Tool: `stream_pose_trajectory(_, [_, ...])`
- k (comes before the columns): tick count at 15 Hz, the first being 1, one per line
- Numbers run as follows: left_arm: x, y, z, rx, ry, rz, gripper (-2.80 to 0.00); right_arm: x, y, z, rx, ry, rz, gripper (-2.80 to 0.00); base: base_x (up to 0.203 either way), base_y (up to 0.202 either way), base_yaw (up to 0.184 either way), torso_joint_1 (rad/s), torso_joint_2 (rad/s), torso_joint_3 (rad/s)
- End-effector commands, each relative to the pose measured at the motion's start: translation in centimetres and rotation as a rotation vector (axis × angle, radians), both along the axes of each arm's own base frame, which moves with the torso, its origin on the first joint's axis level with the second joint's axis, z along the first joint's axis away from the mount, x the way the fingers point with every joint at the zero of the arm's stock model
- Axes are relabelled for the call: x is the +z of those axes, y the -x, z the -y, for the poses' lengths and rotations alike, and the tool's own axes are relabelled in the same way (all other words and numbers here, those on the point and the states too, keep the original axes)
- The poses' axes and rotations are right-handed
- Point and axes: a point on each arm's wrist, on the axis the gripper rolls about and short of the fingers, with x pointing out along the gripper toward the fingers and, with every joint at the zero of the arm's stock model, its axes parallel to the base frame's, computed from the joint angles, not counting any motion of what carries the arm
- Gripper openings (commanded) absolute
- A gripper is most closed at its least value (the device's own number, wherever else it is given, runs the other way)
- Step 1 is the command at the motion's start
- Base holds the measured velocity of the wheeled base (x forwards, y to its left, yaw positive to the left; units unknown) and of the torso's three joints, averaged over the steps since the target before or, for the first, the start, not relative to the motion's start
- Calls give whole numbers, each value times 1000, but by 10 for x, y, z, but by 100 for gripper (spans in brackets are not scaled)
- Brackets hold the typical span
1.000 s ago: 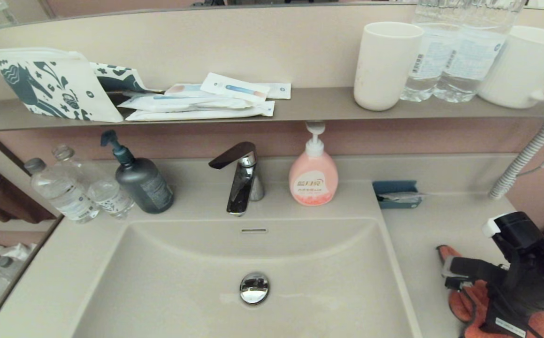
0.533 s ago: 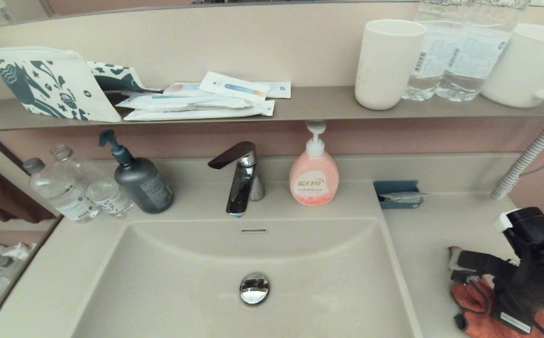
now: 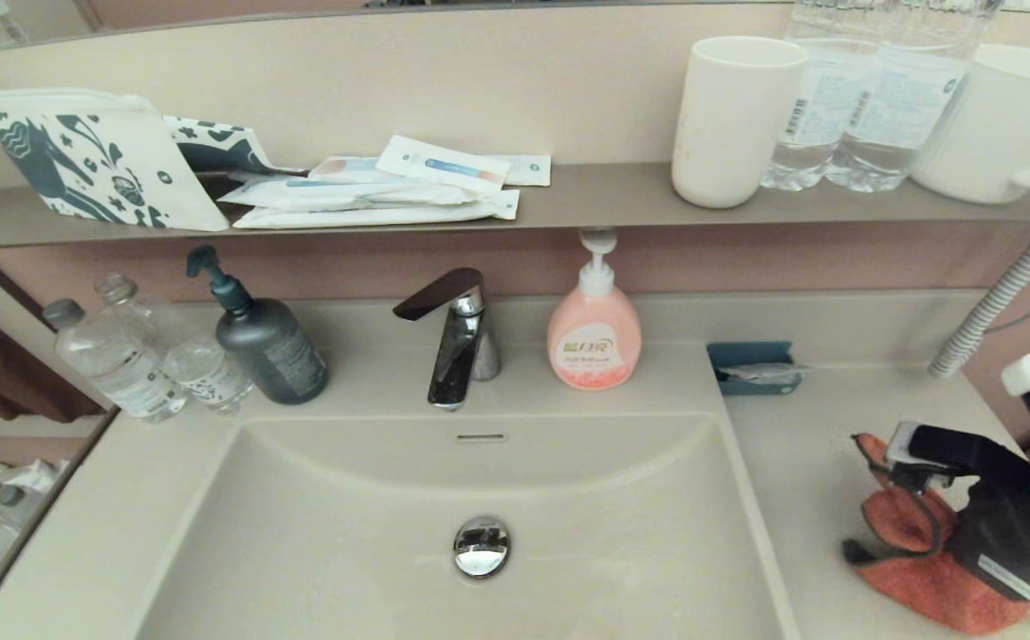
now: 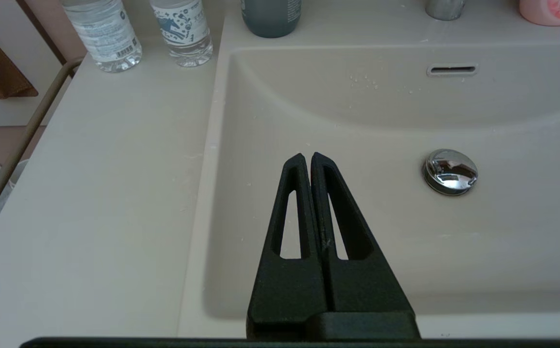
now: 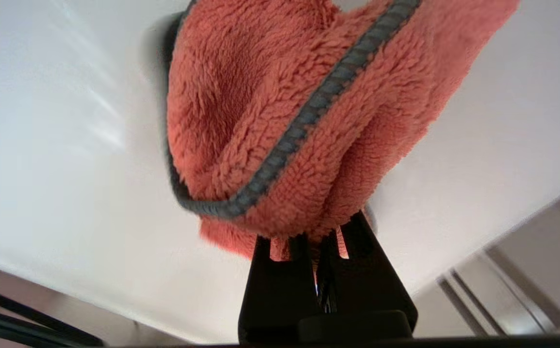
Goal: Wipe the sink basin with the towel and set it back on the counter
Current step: Pick up the cloth, then wipe the sink
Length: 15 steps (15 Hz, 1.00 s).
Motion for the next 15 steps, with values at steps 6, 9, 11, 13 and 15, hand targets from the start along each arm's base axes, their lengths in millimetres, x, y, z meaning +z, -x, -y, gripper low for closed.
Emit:
stream_pose_trajectory(6, [0, 0, 0, 1, 0, -1, -280, 79, 21, -96, 86, -309, 59, -280, 0, 0, 0, 0, 0, 0])
stream_pose_trajectory(9, [0, 0, 0, 1, 0, -1, -280, 91, 25, -144, 98, -342, 25, -280, 0, 0, 0, 0, 0, 0])
stream_pose_trajectory(11, [0, 0, 0, 1, 0, -1, -280, 86, 17, -172, 84, -328, 10, -280, 0, 0, 0, 0, 0, 0])
stream_pose_trajectory(13, [0, 0, 0, 1, 0, -1, -280, 83, 13, -198, 76, -347, -3, -280, 0, 0, 0, 0, 0, 0])
stream_pose_trajectory(15, [0, 0, 0, 1, 0, -1, -280, 76, 17, -216, 95, -341, -33, -280, 0, 0, 0, 0, 0, 0])
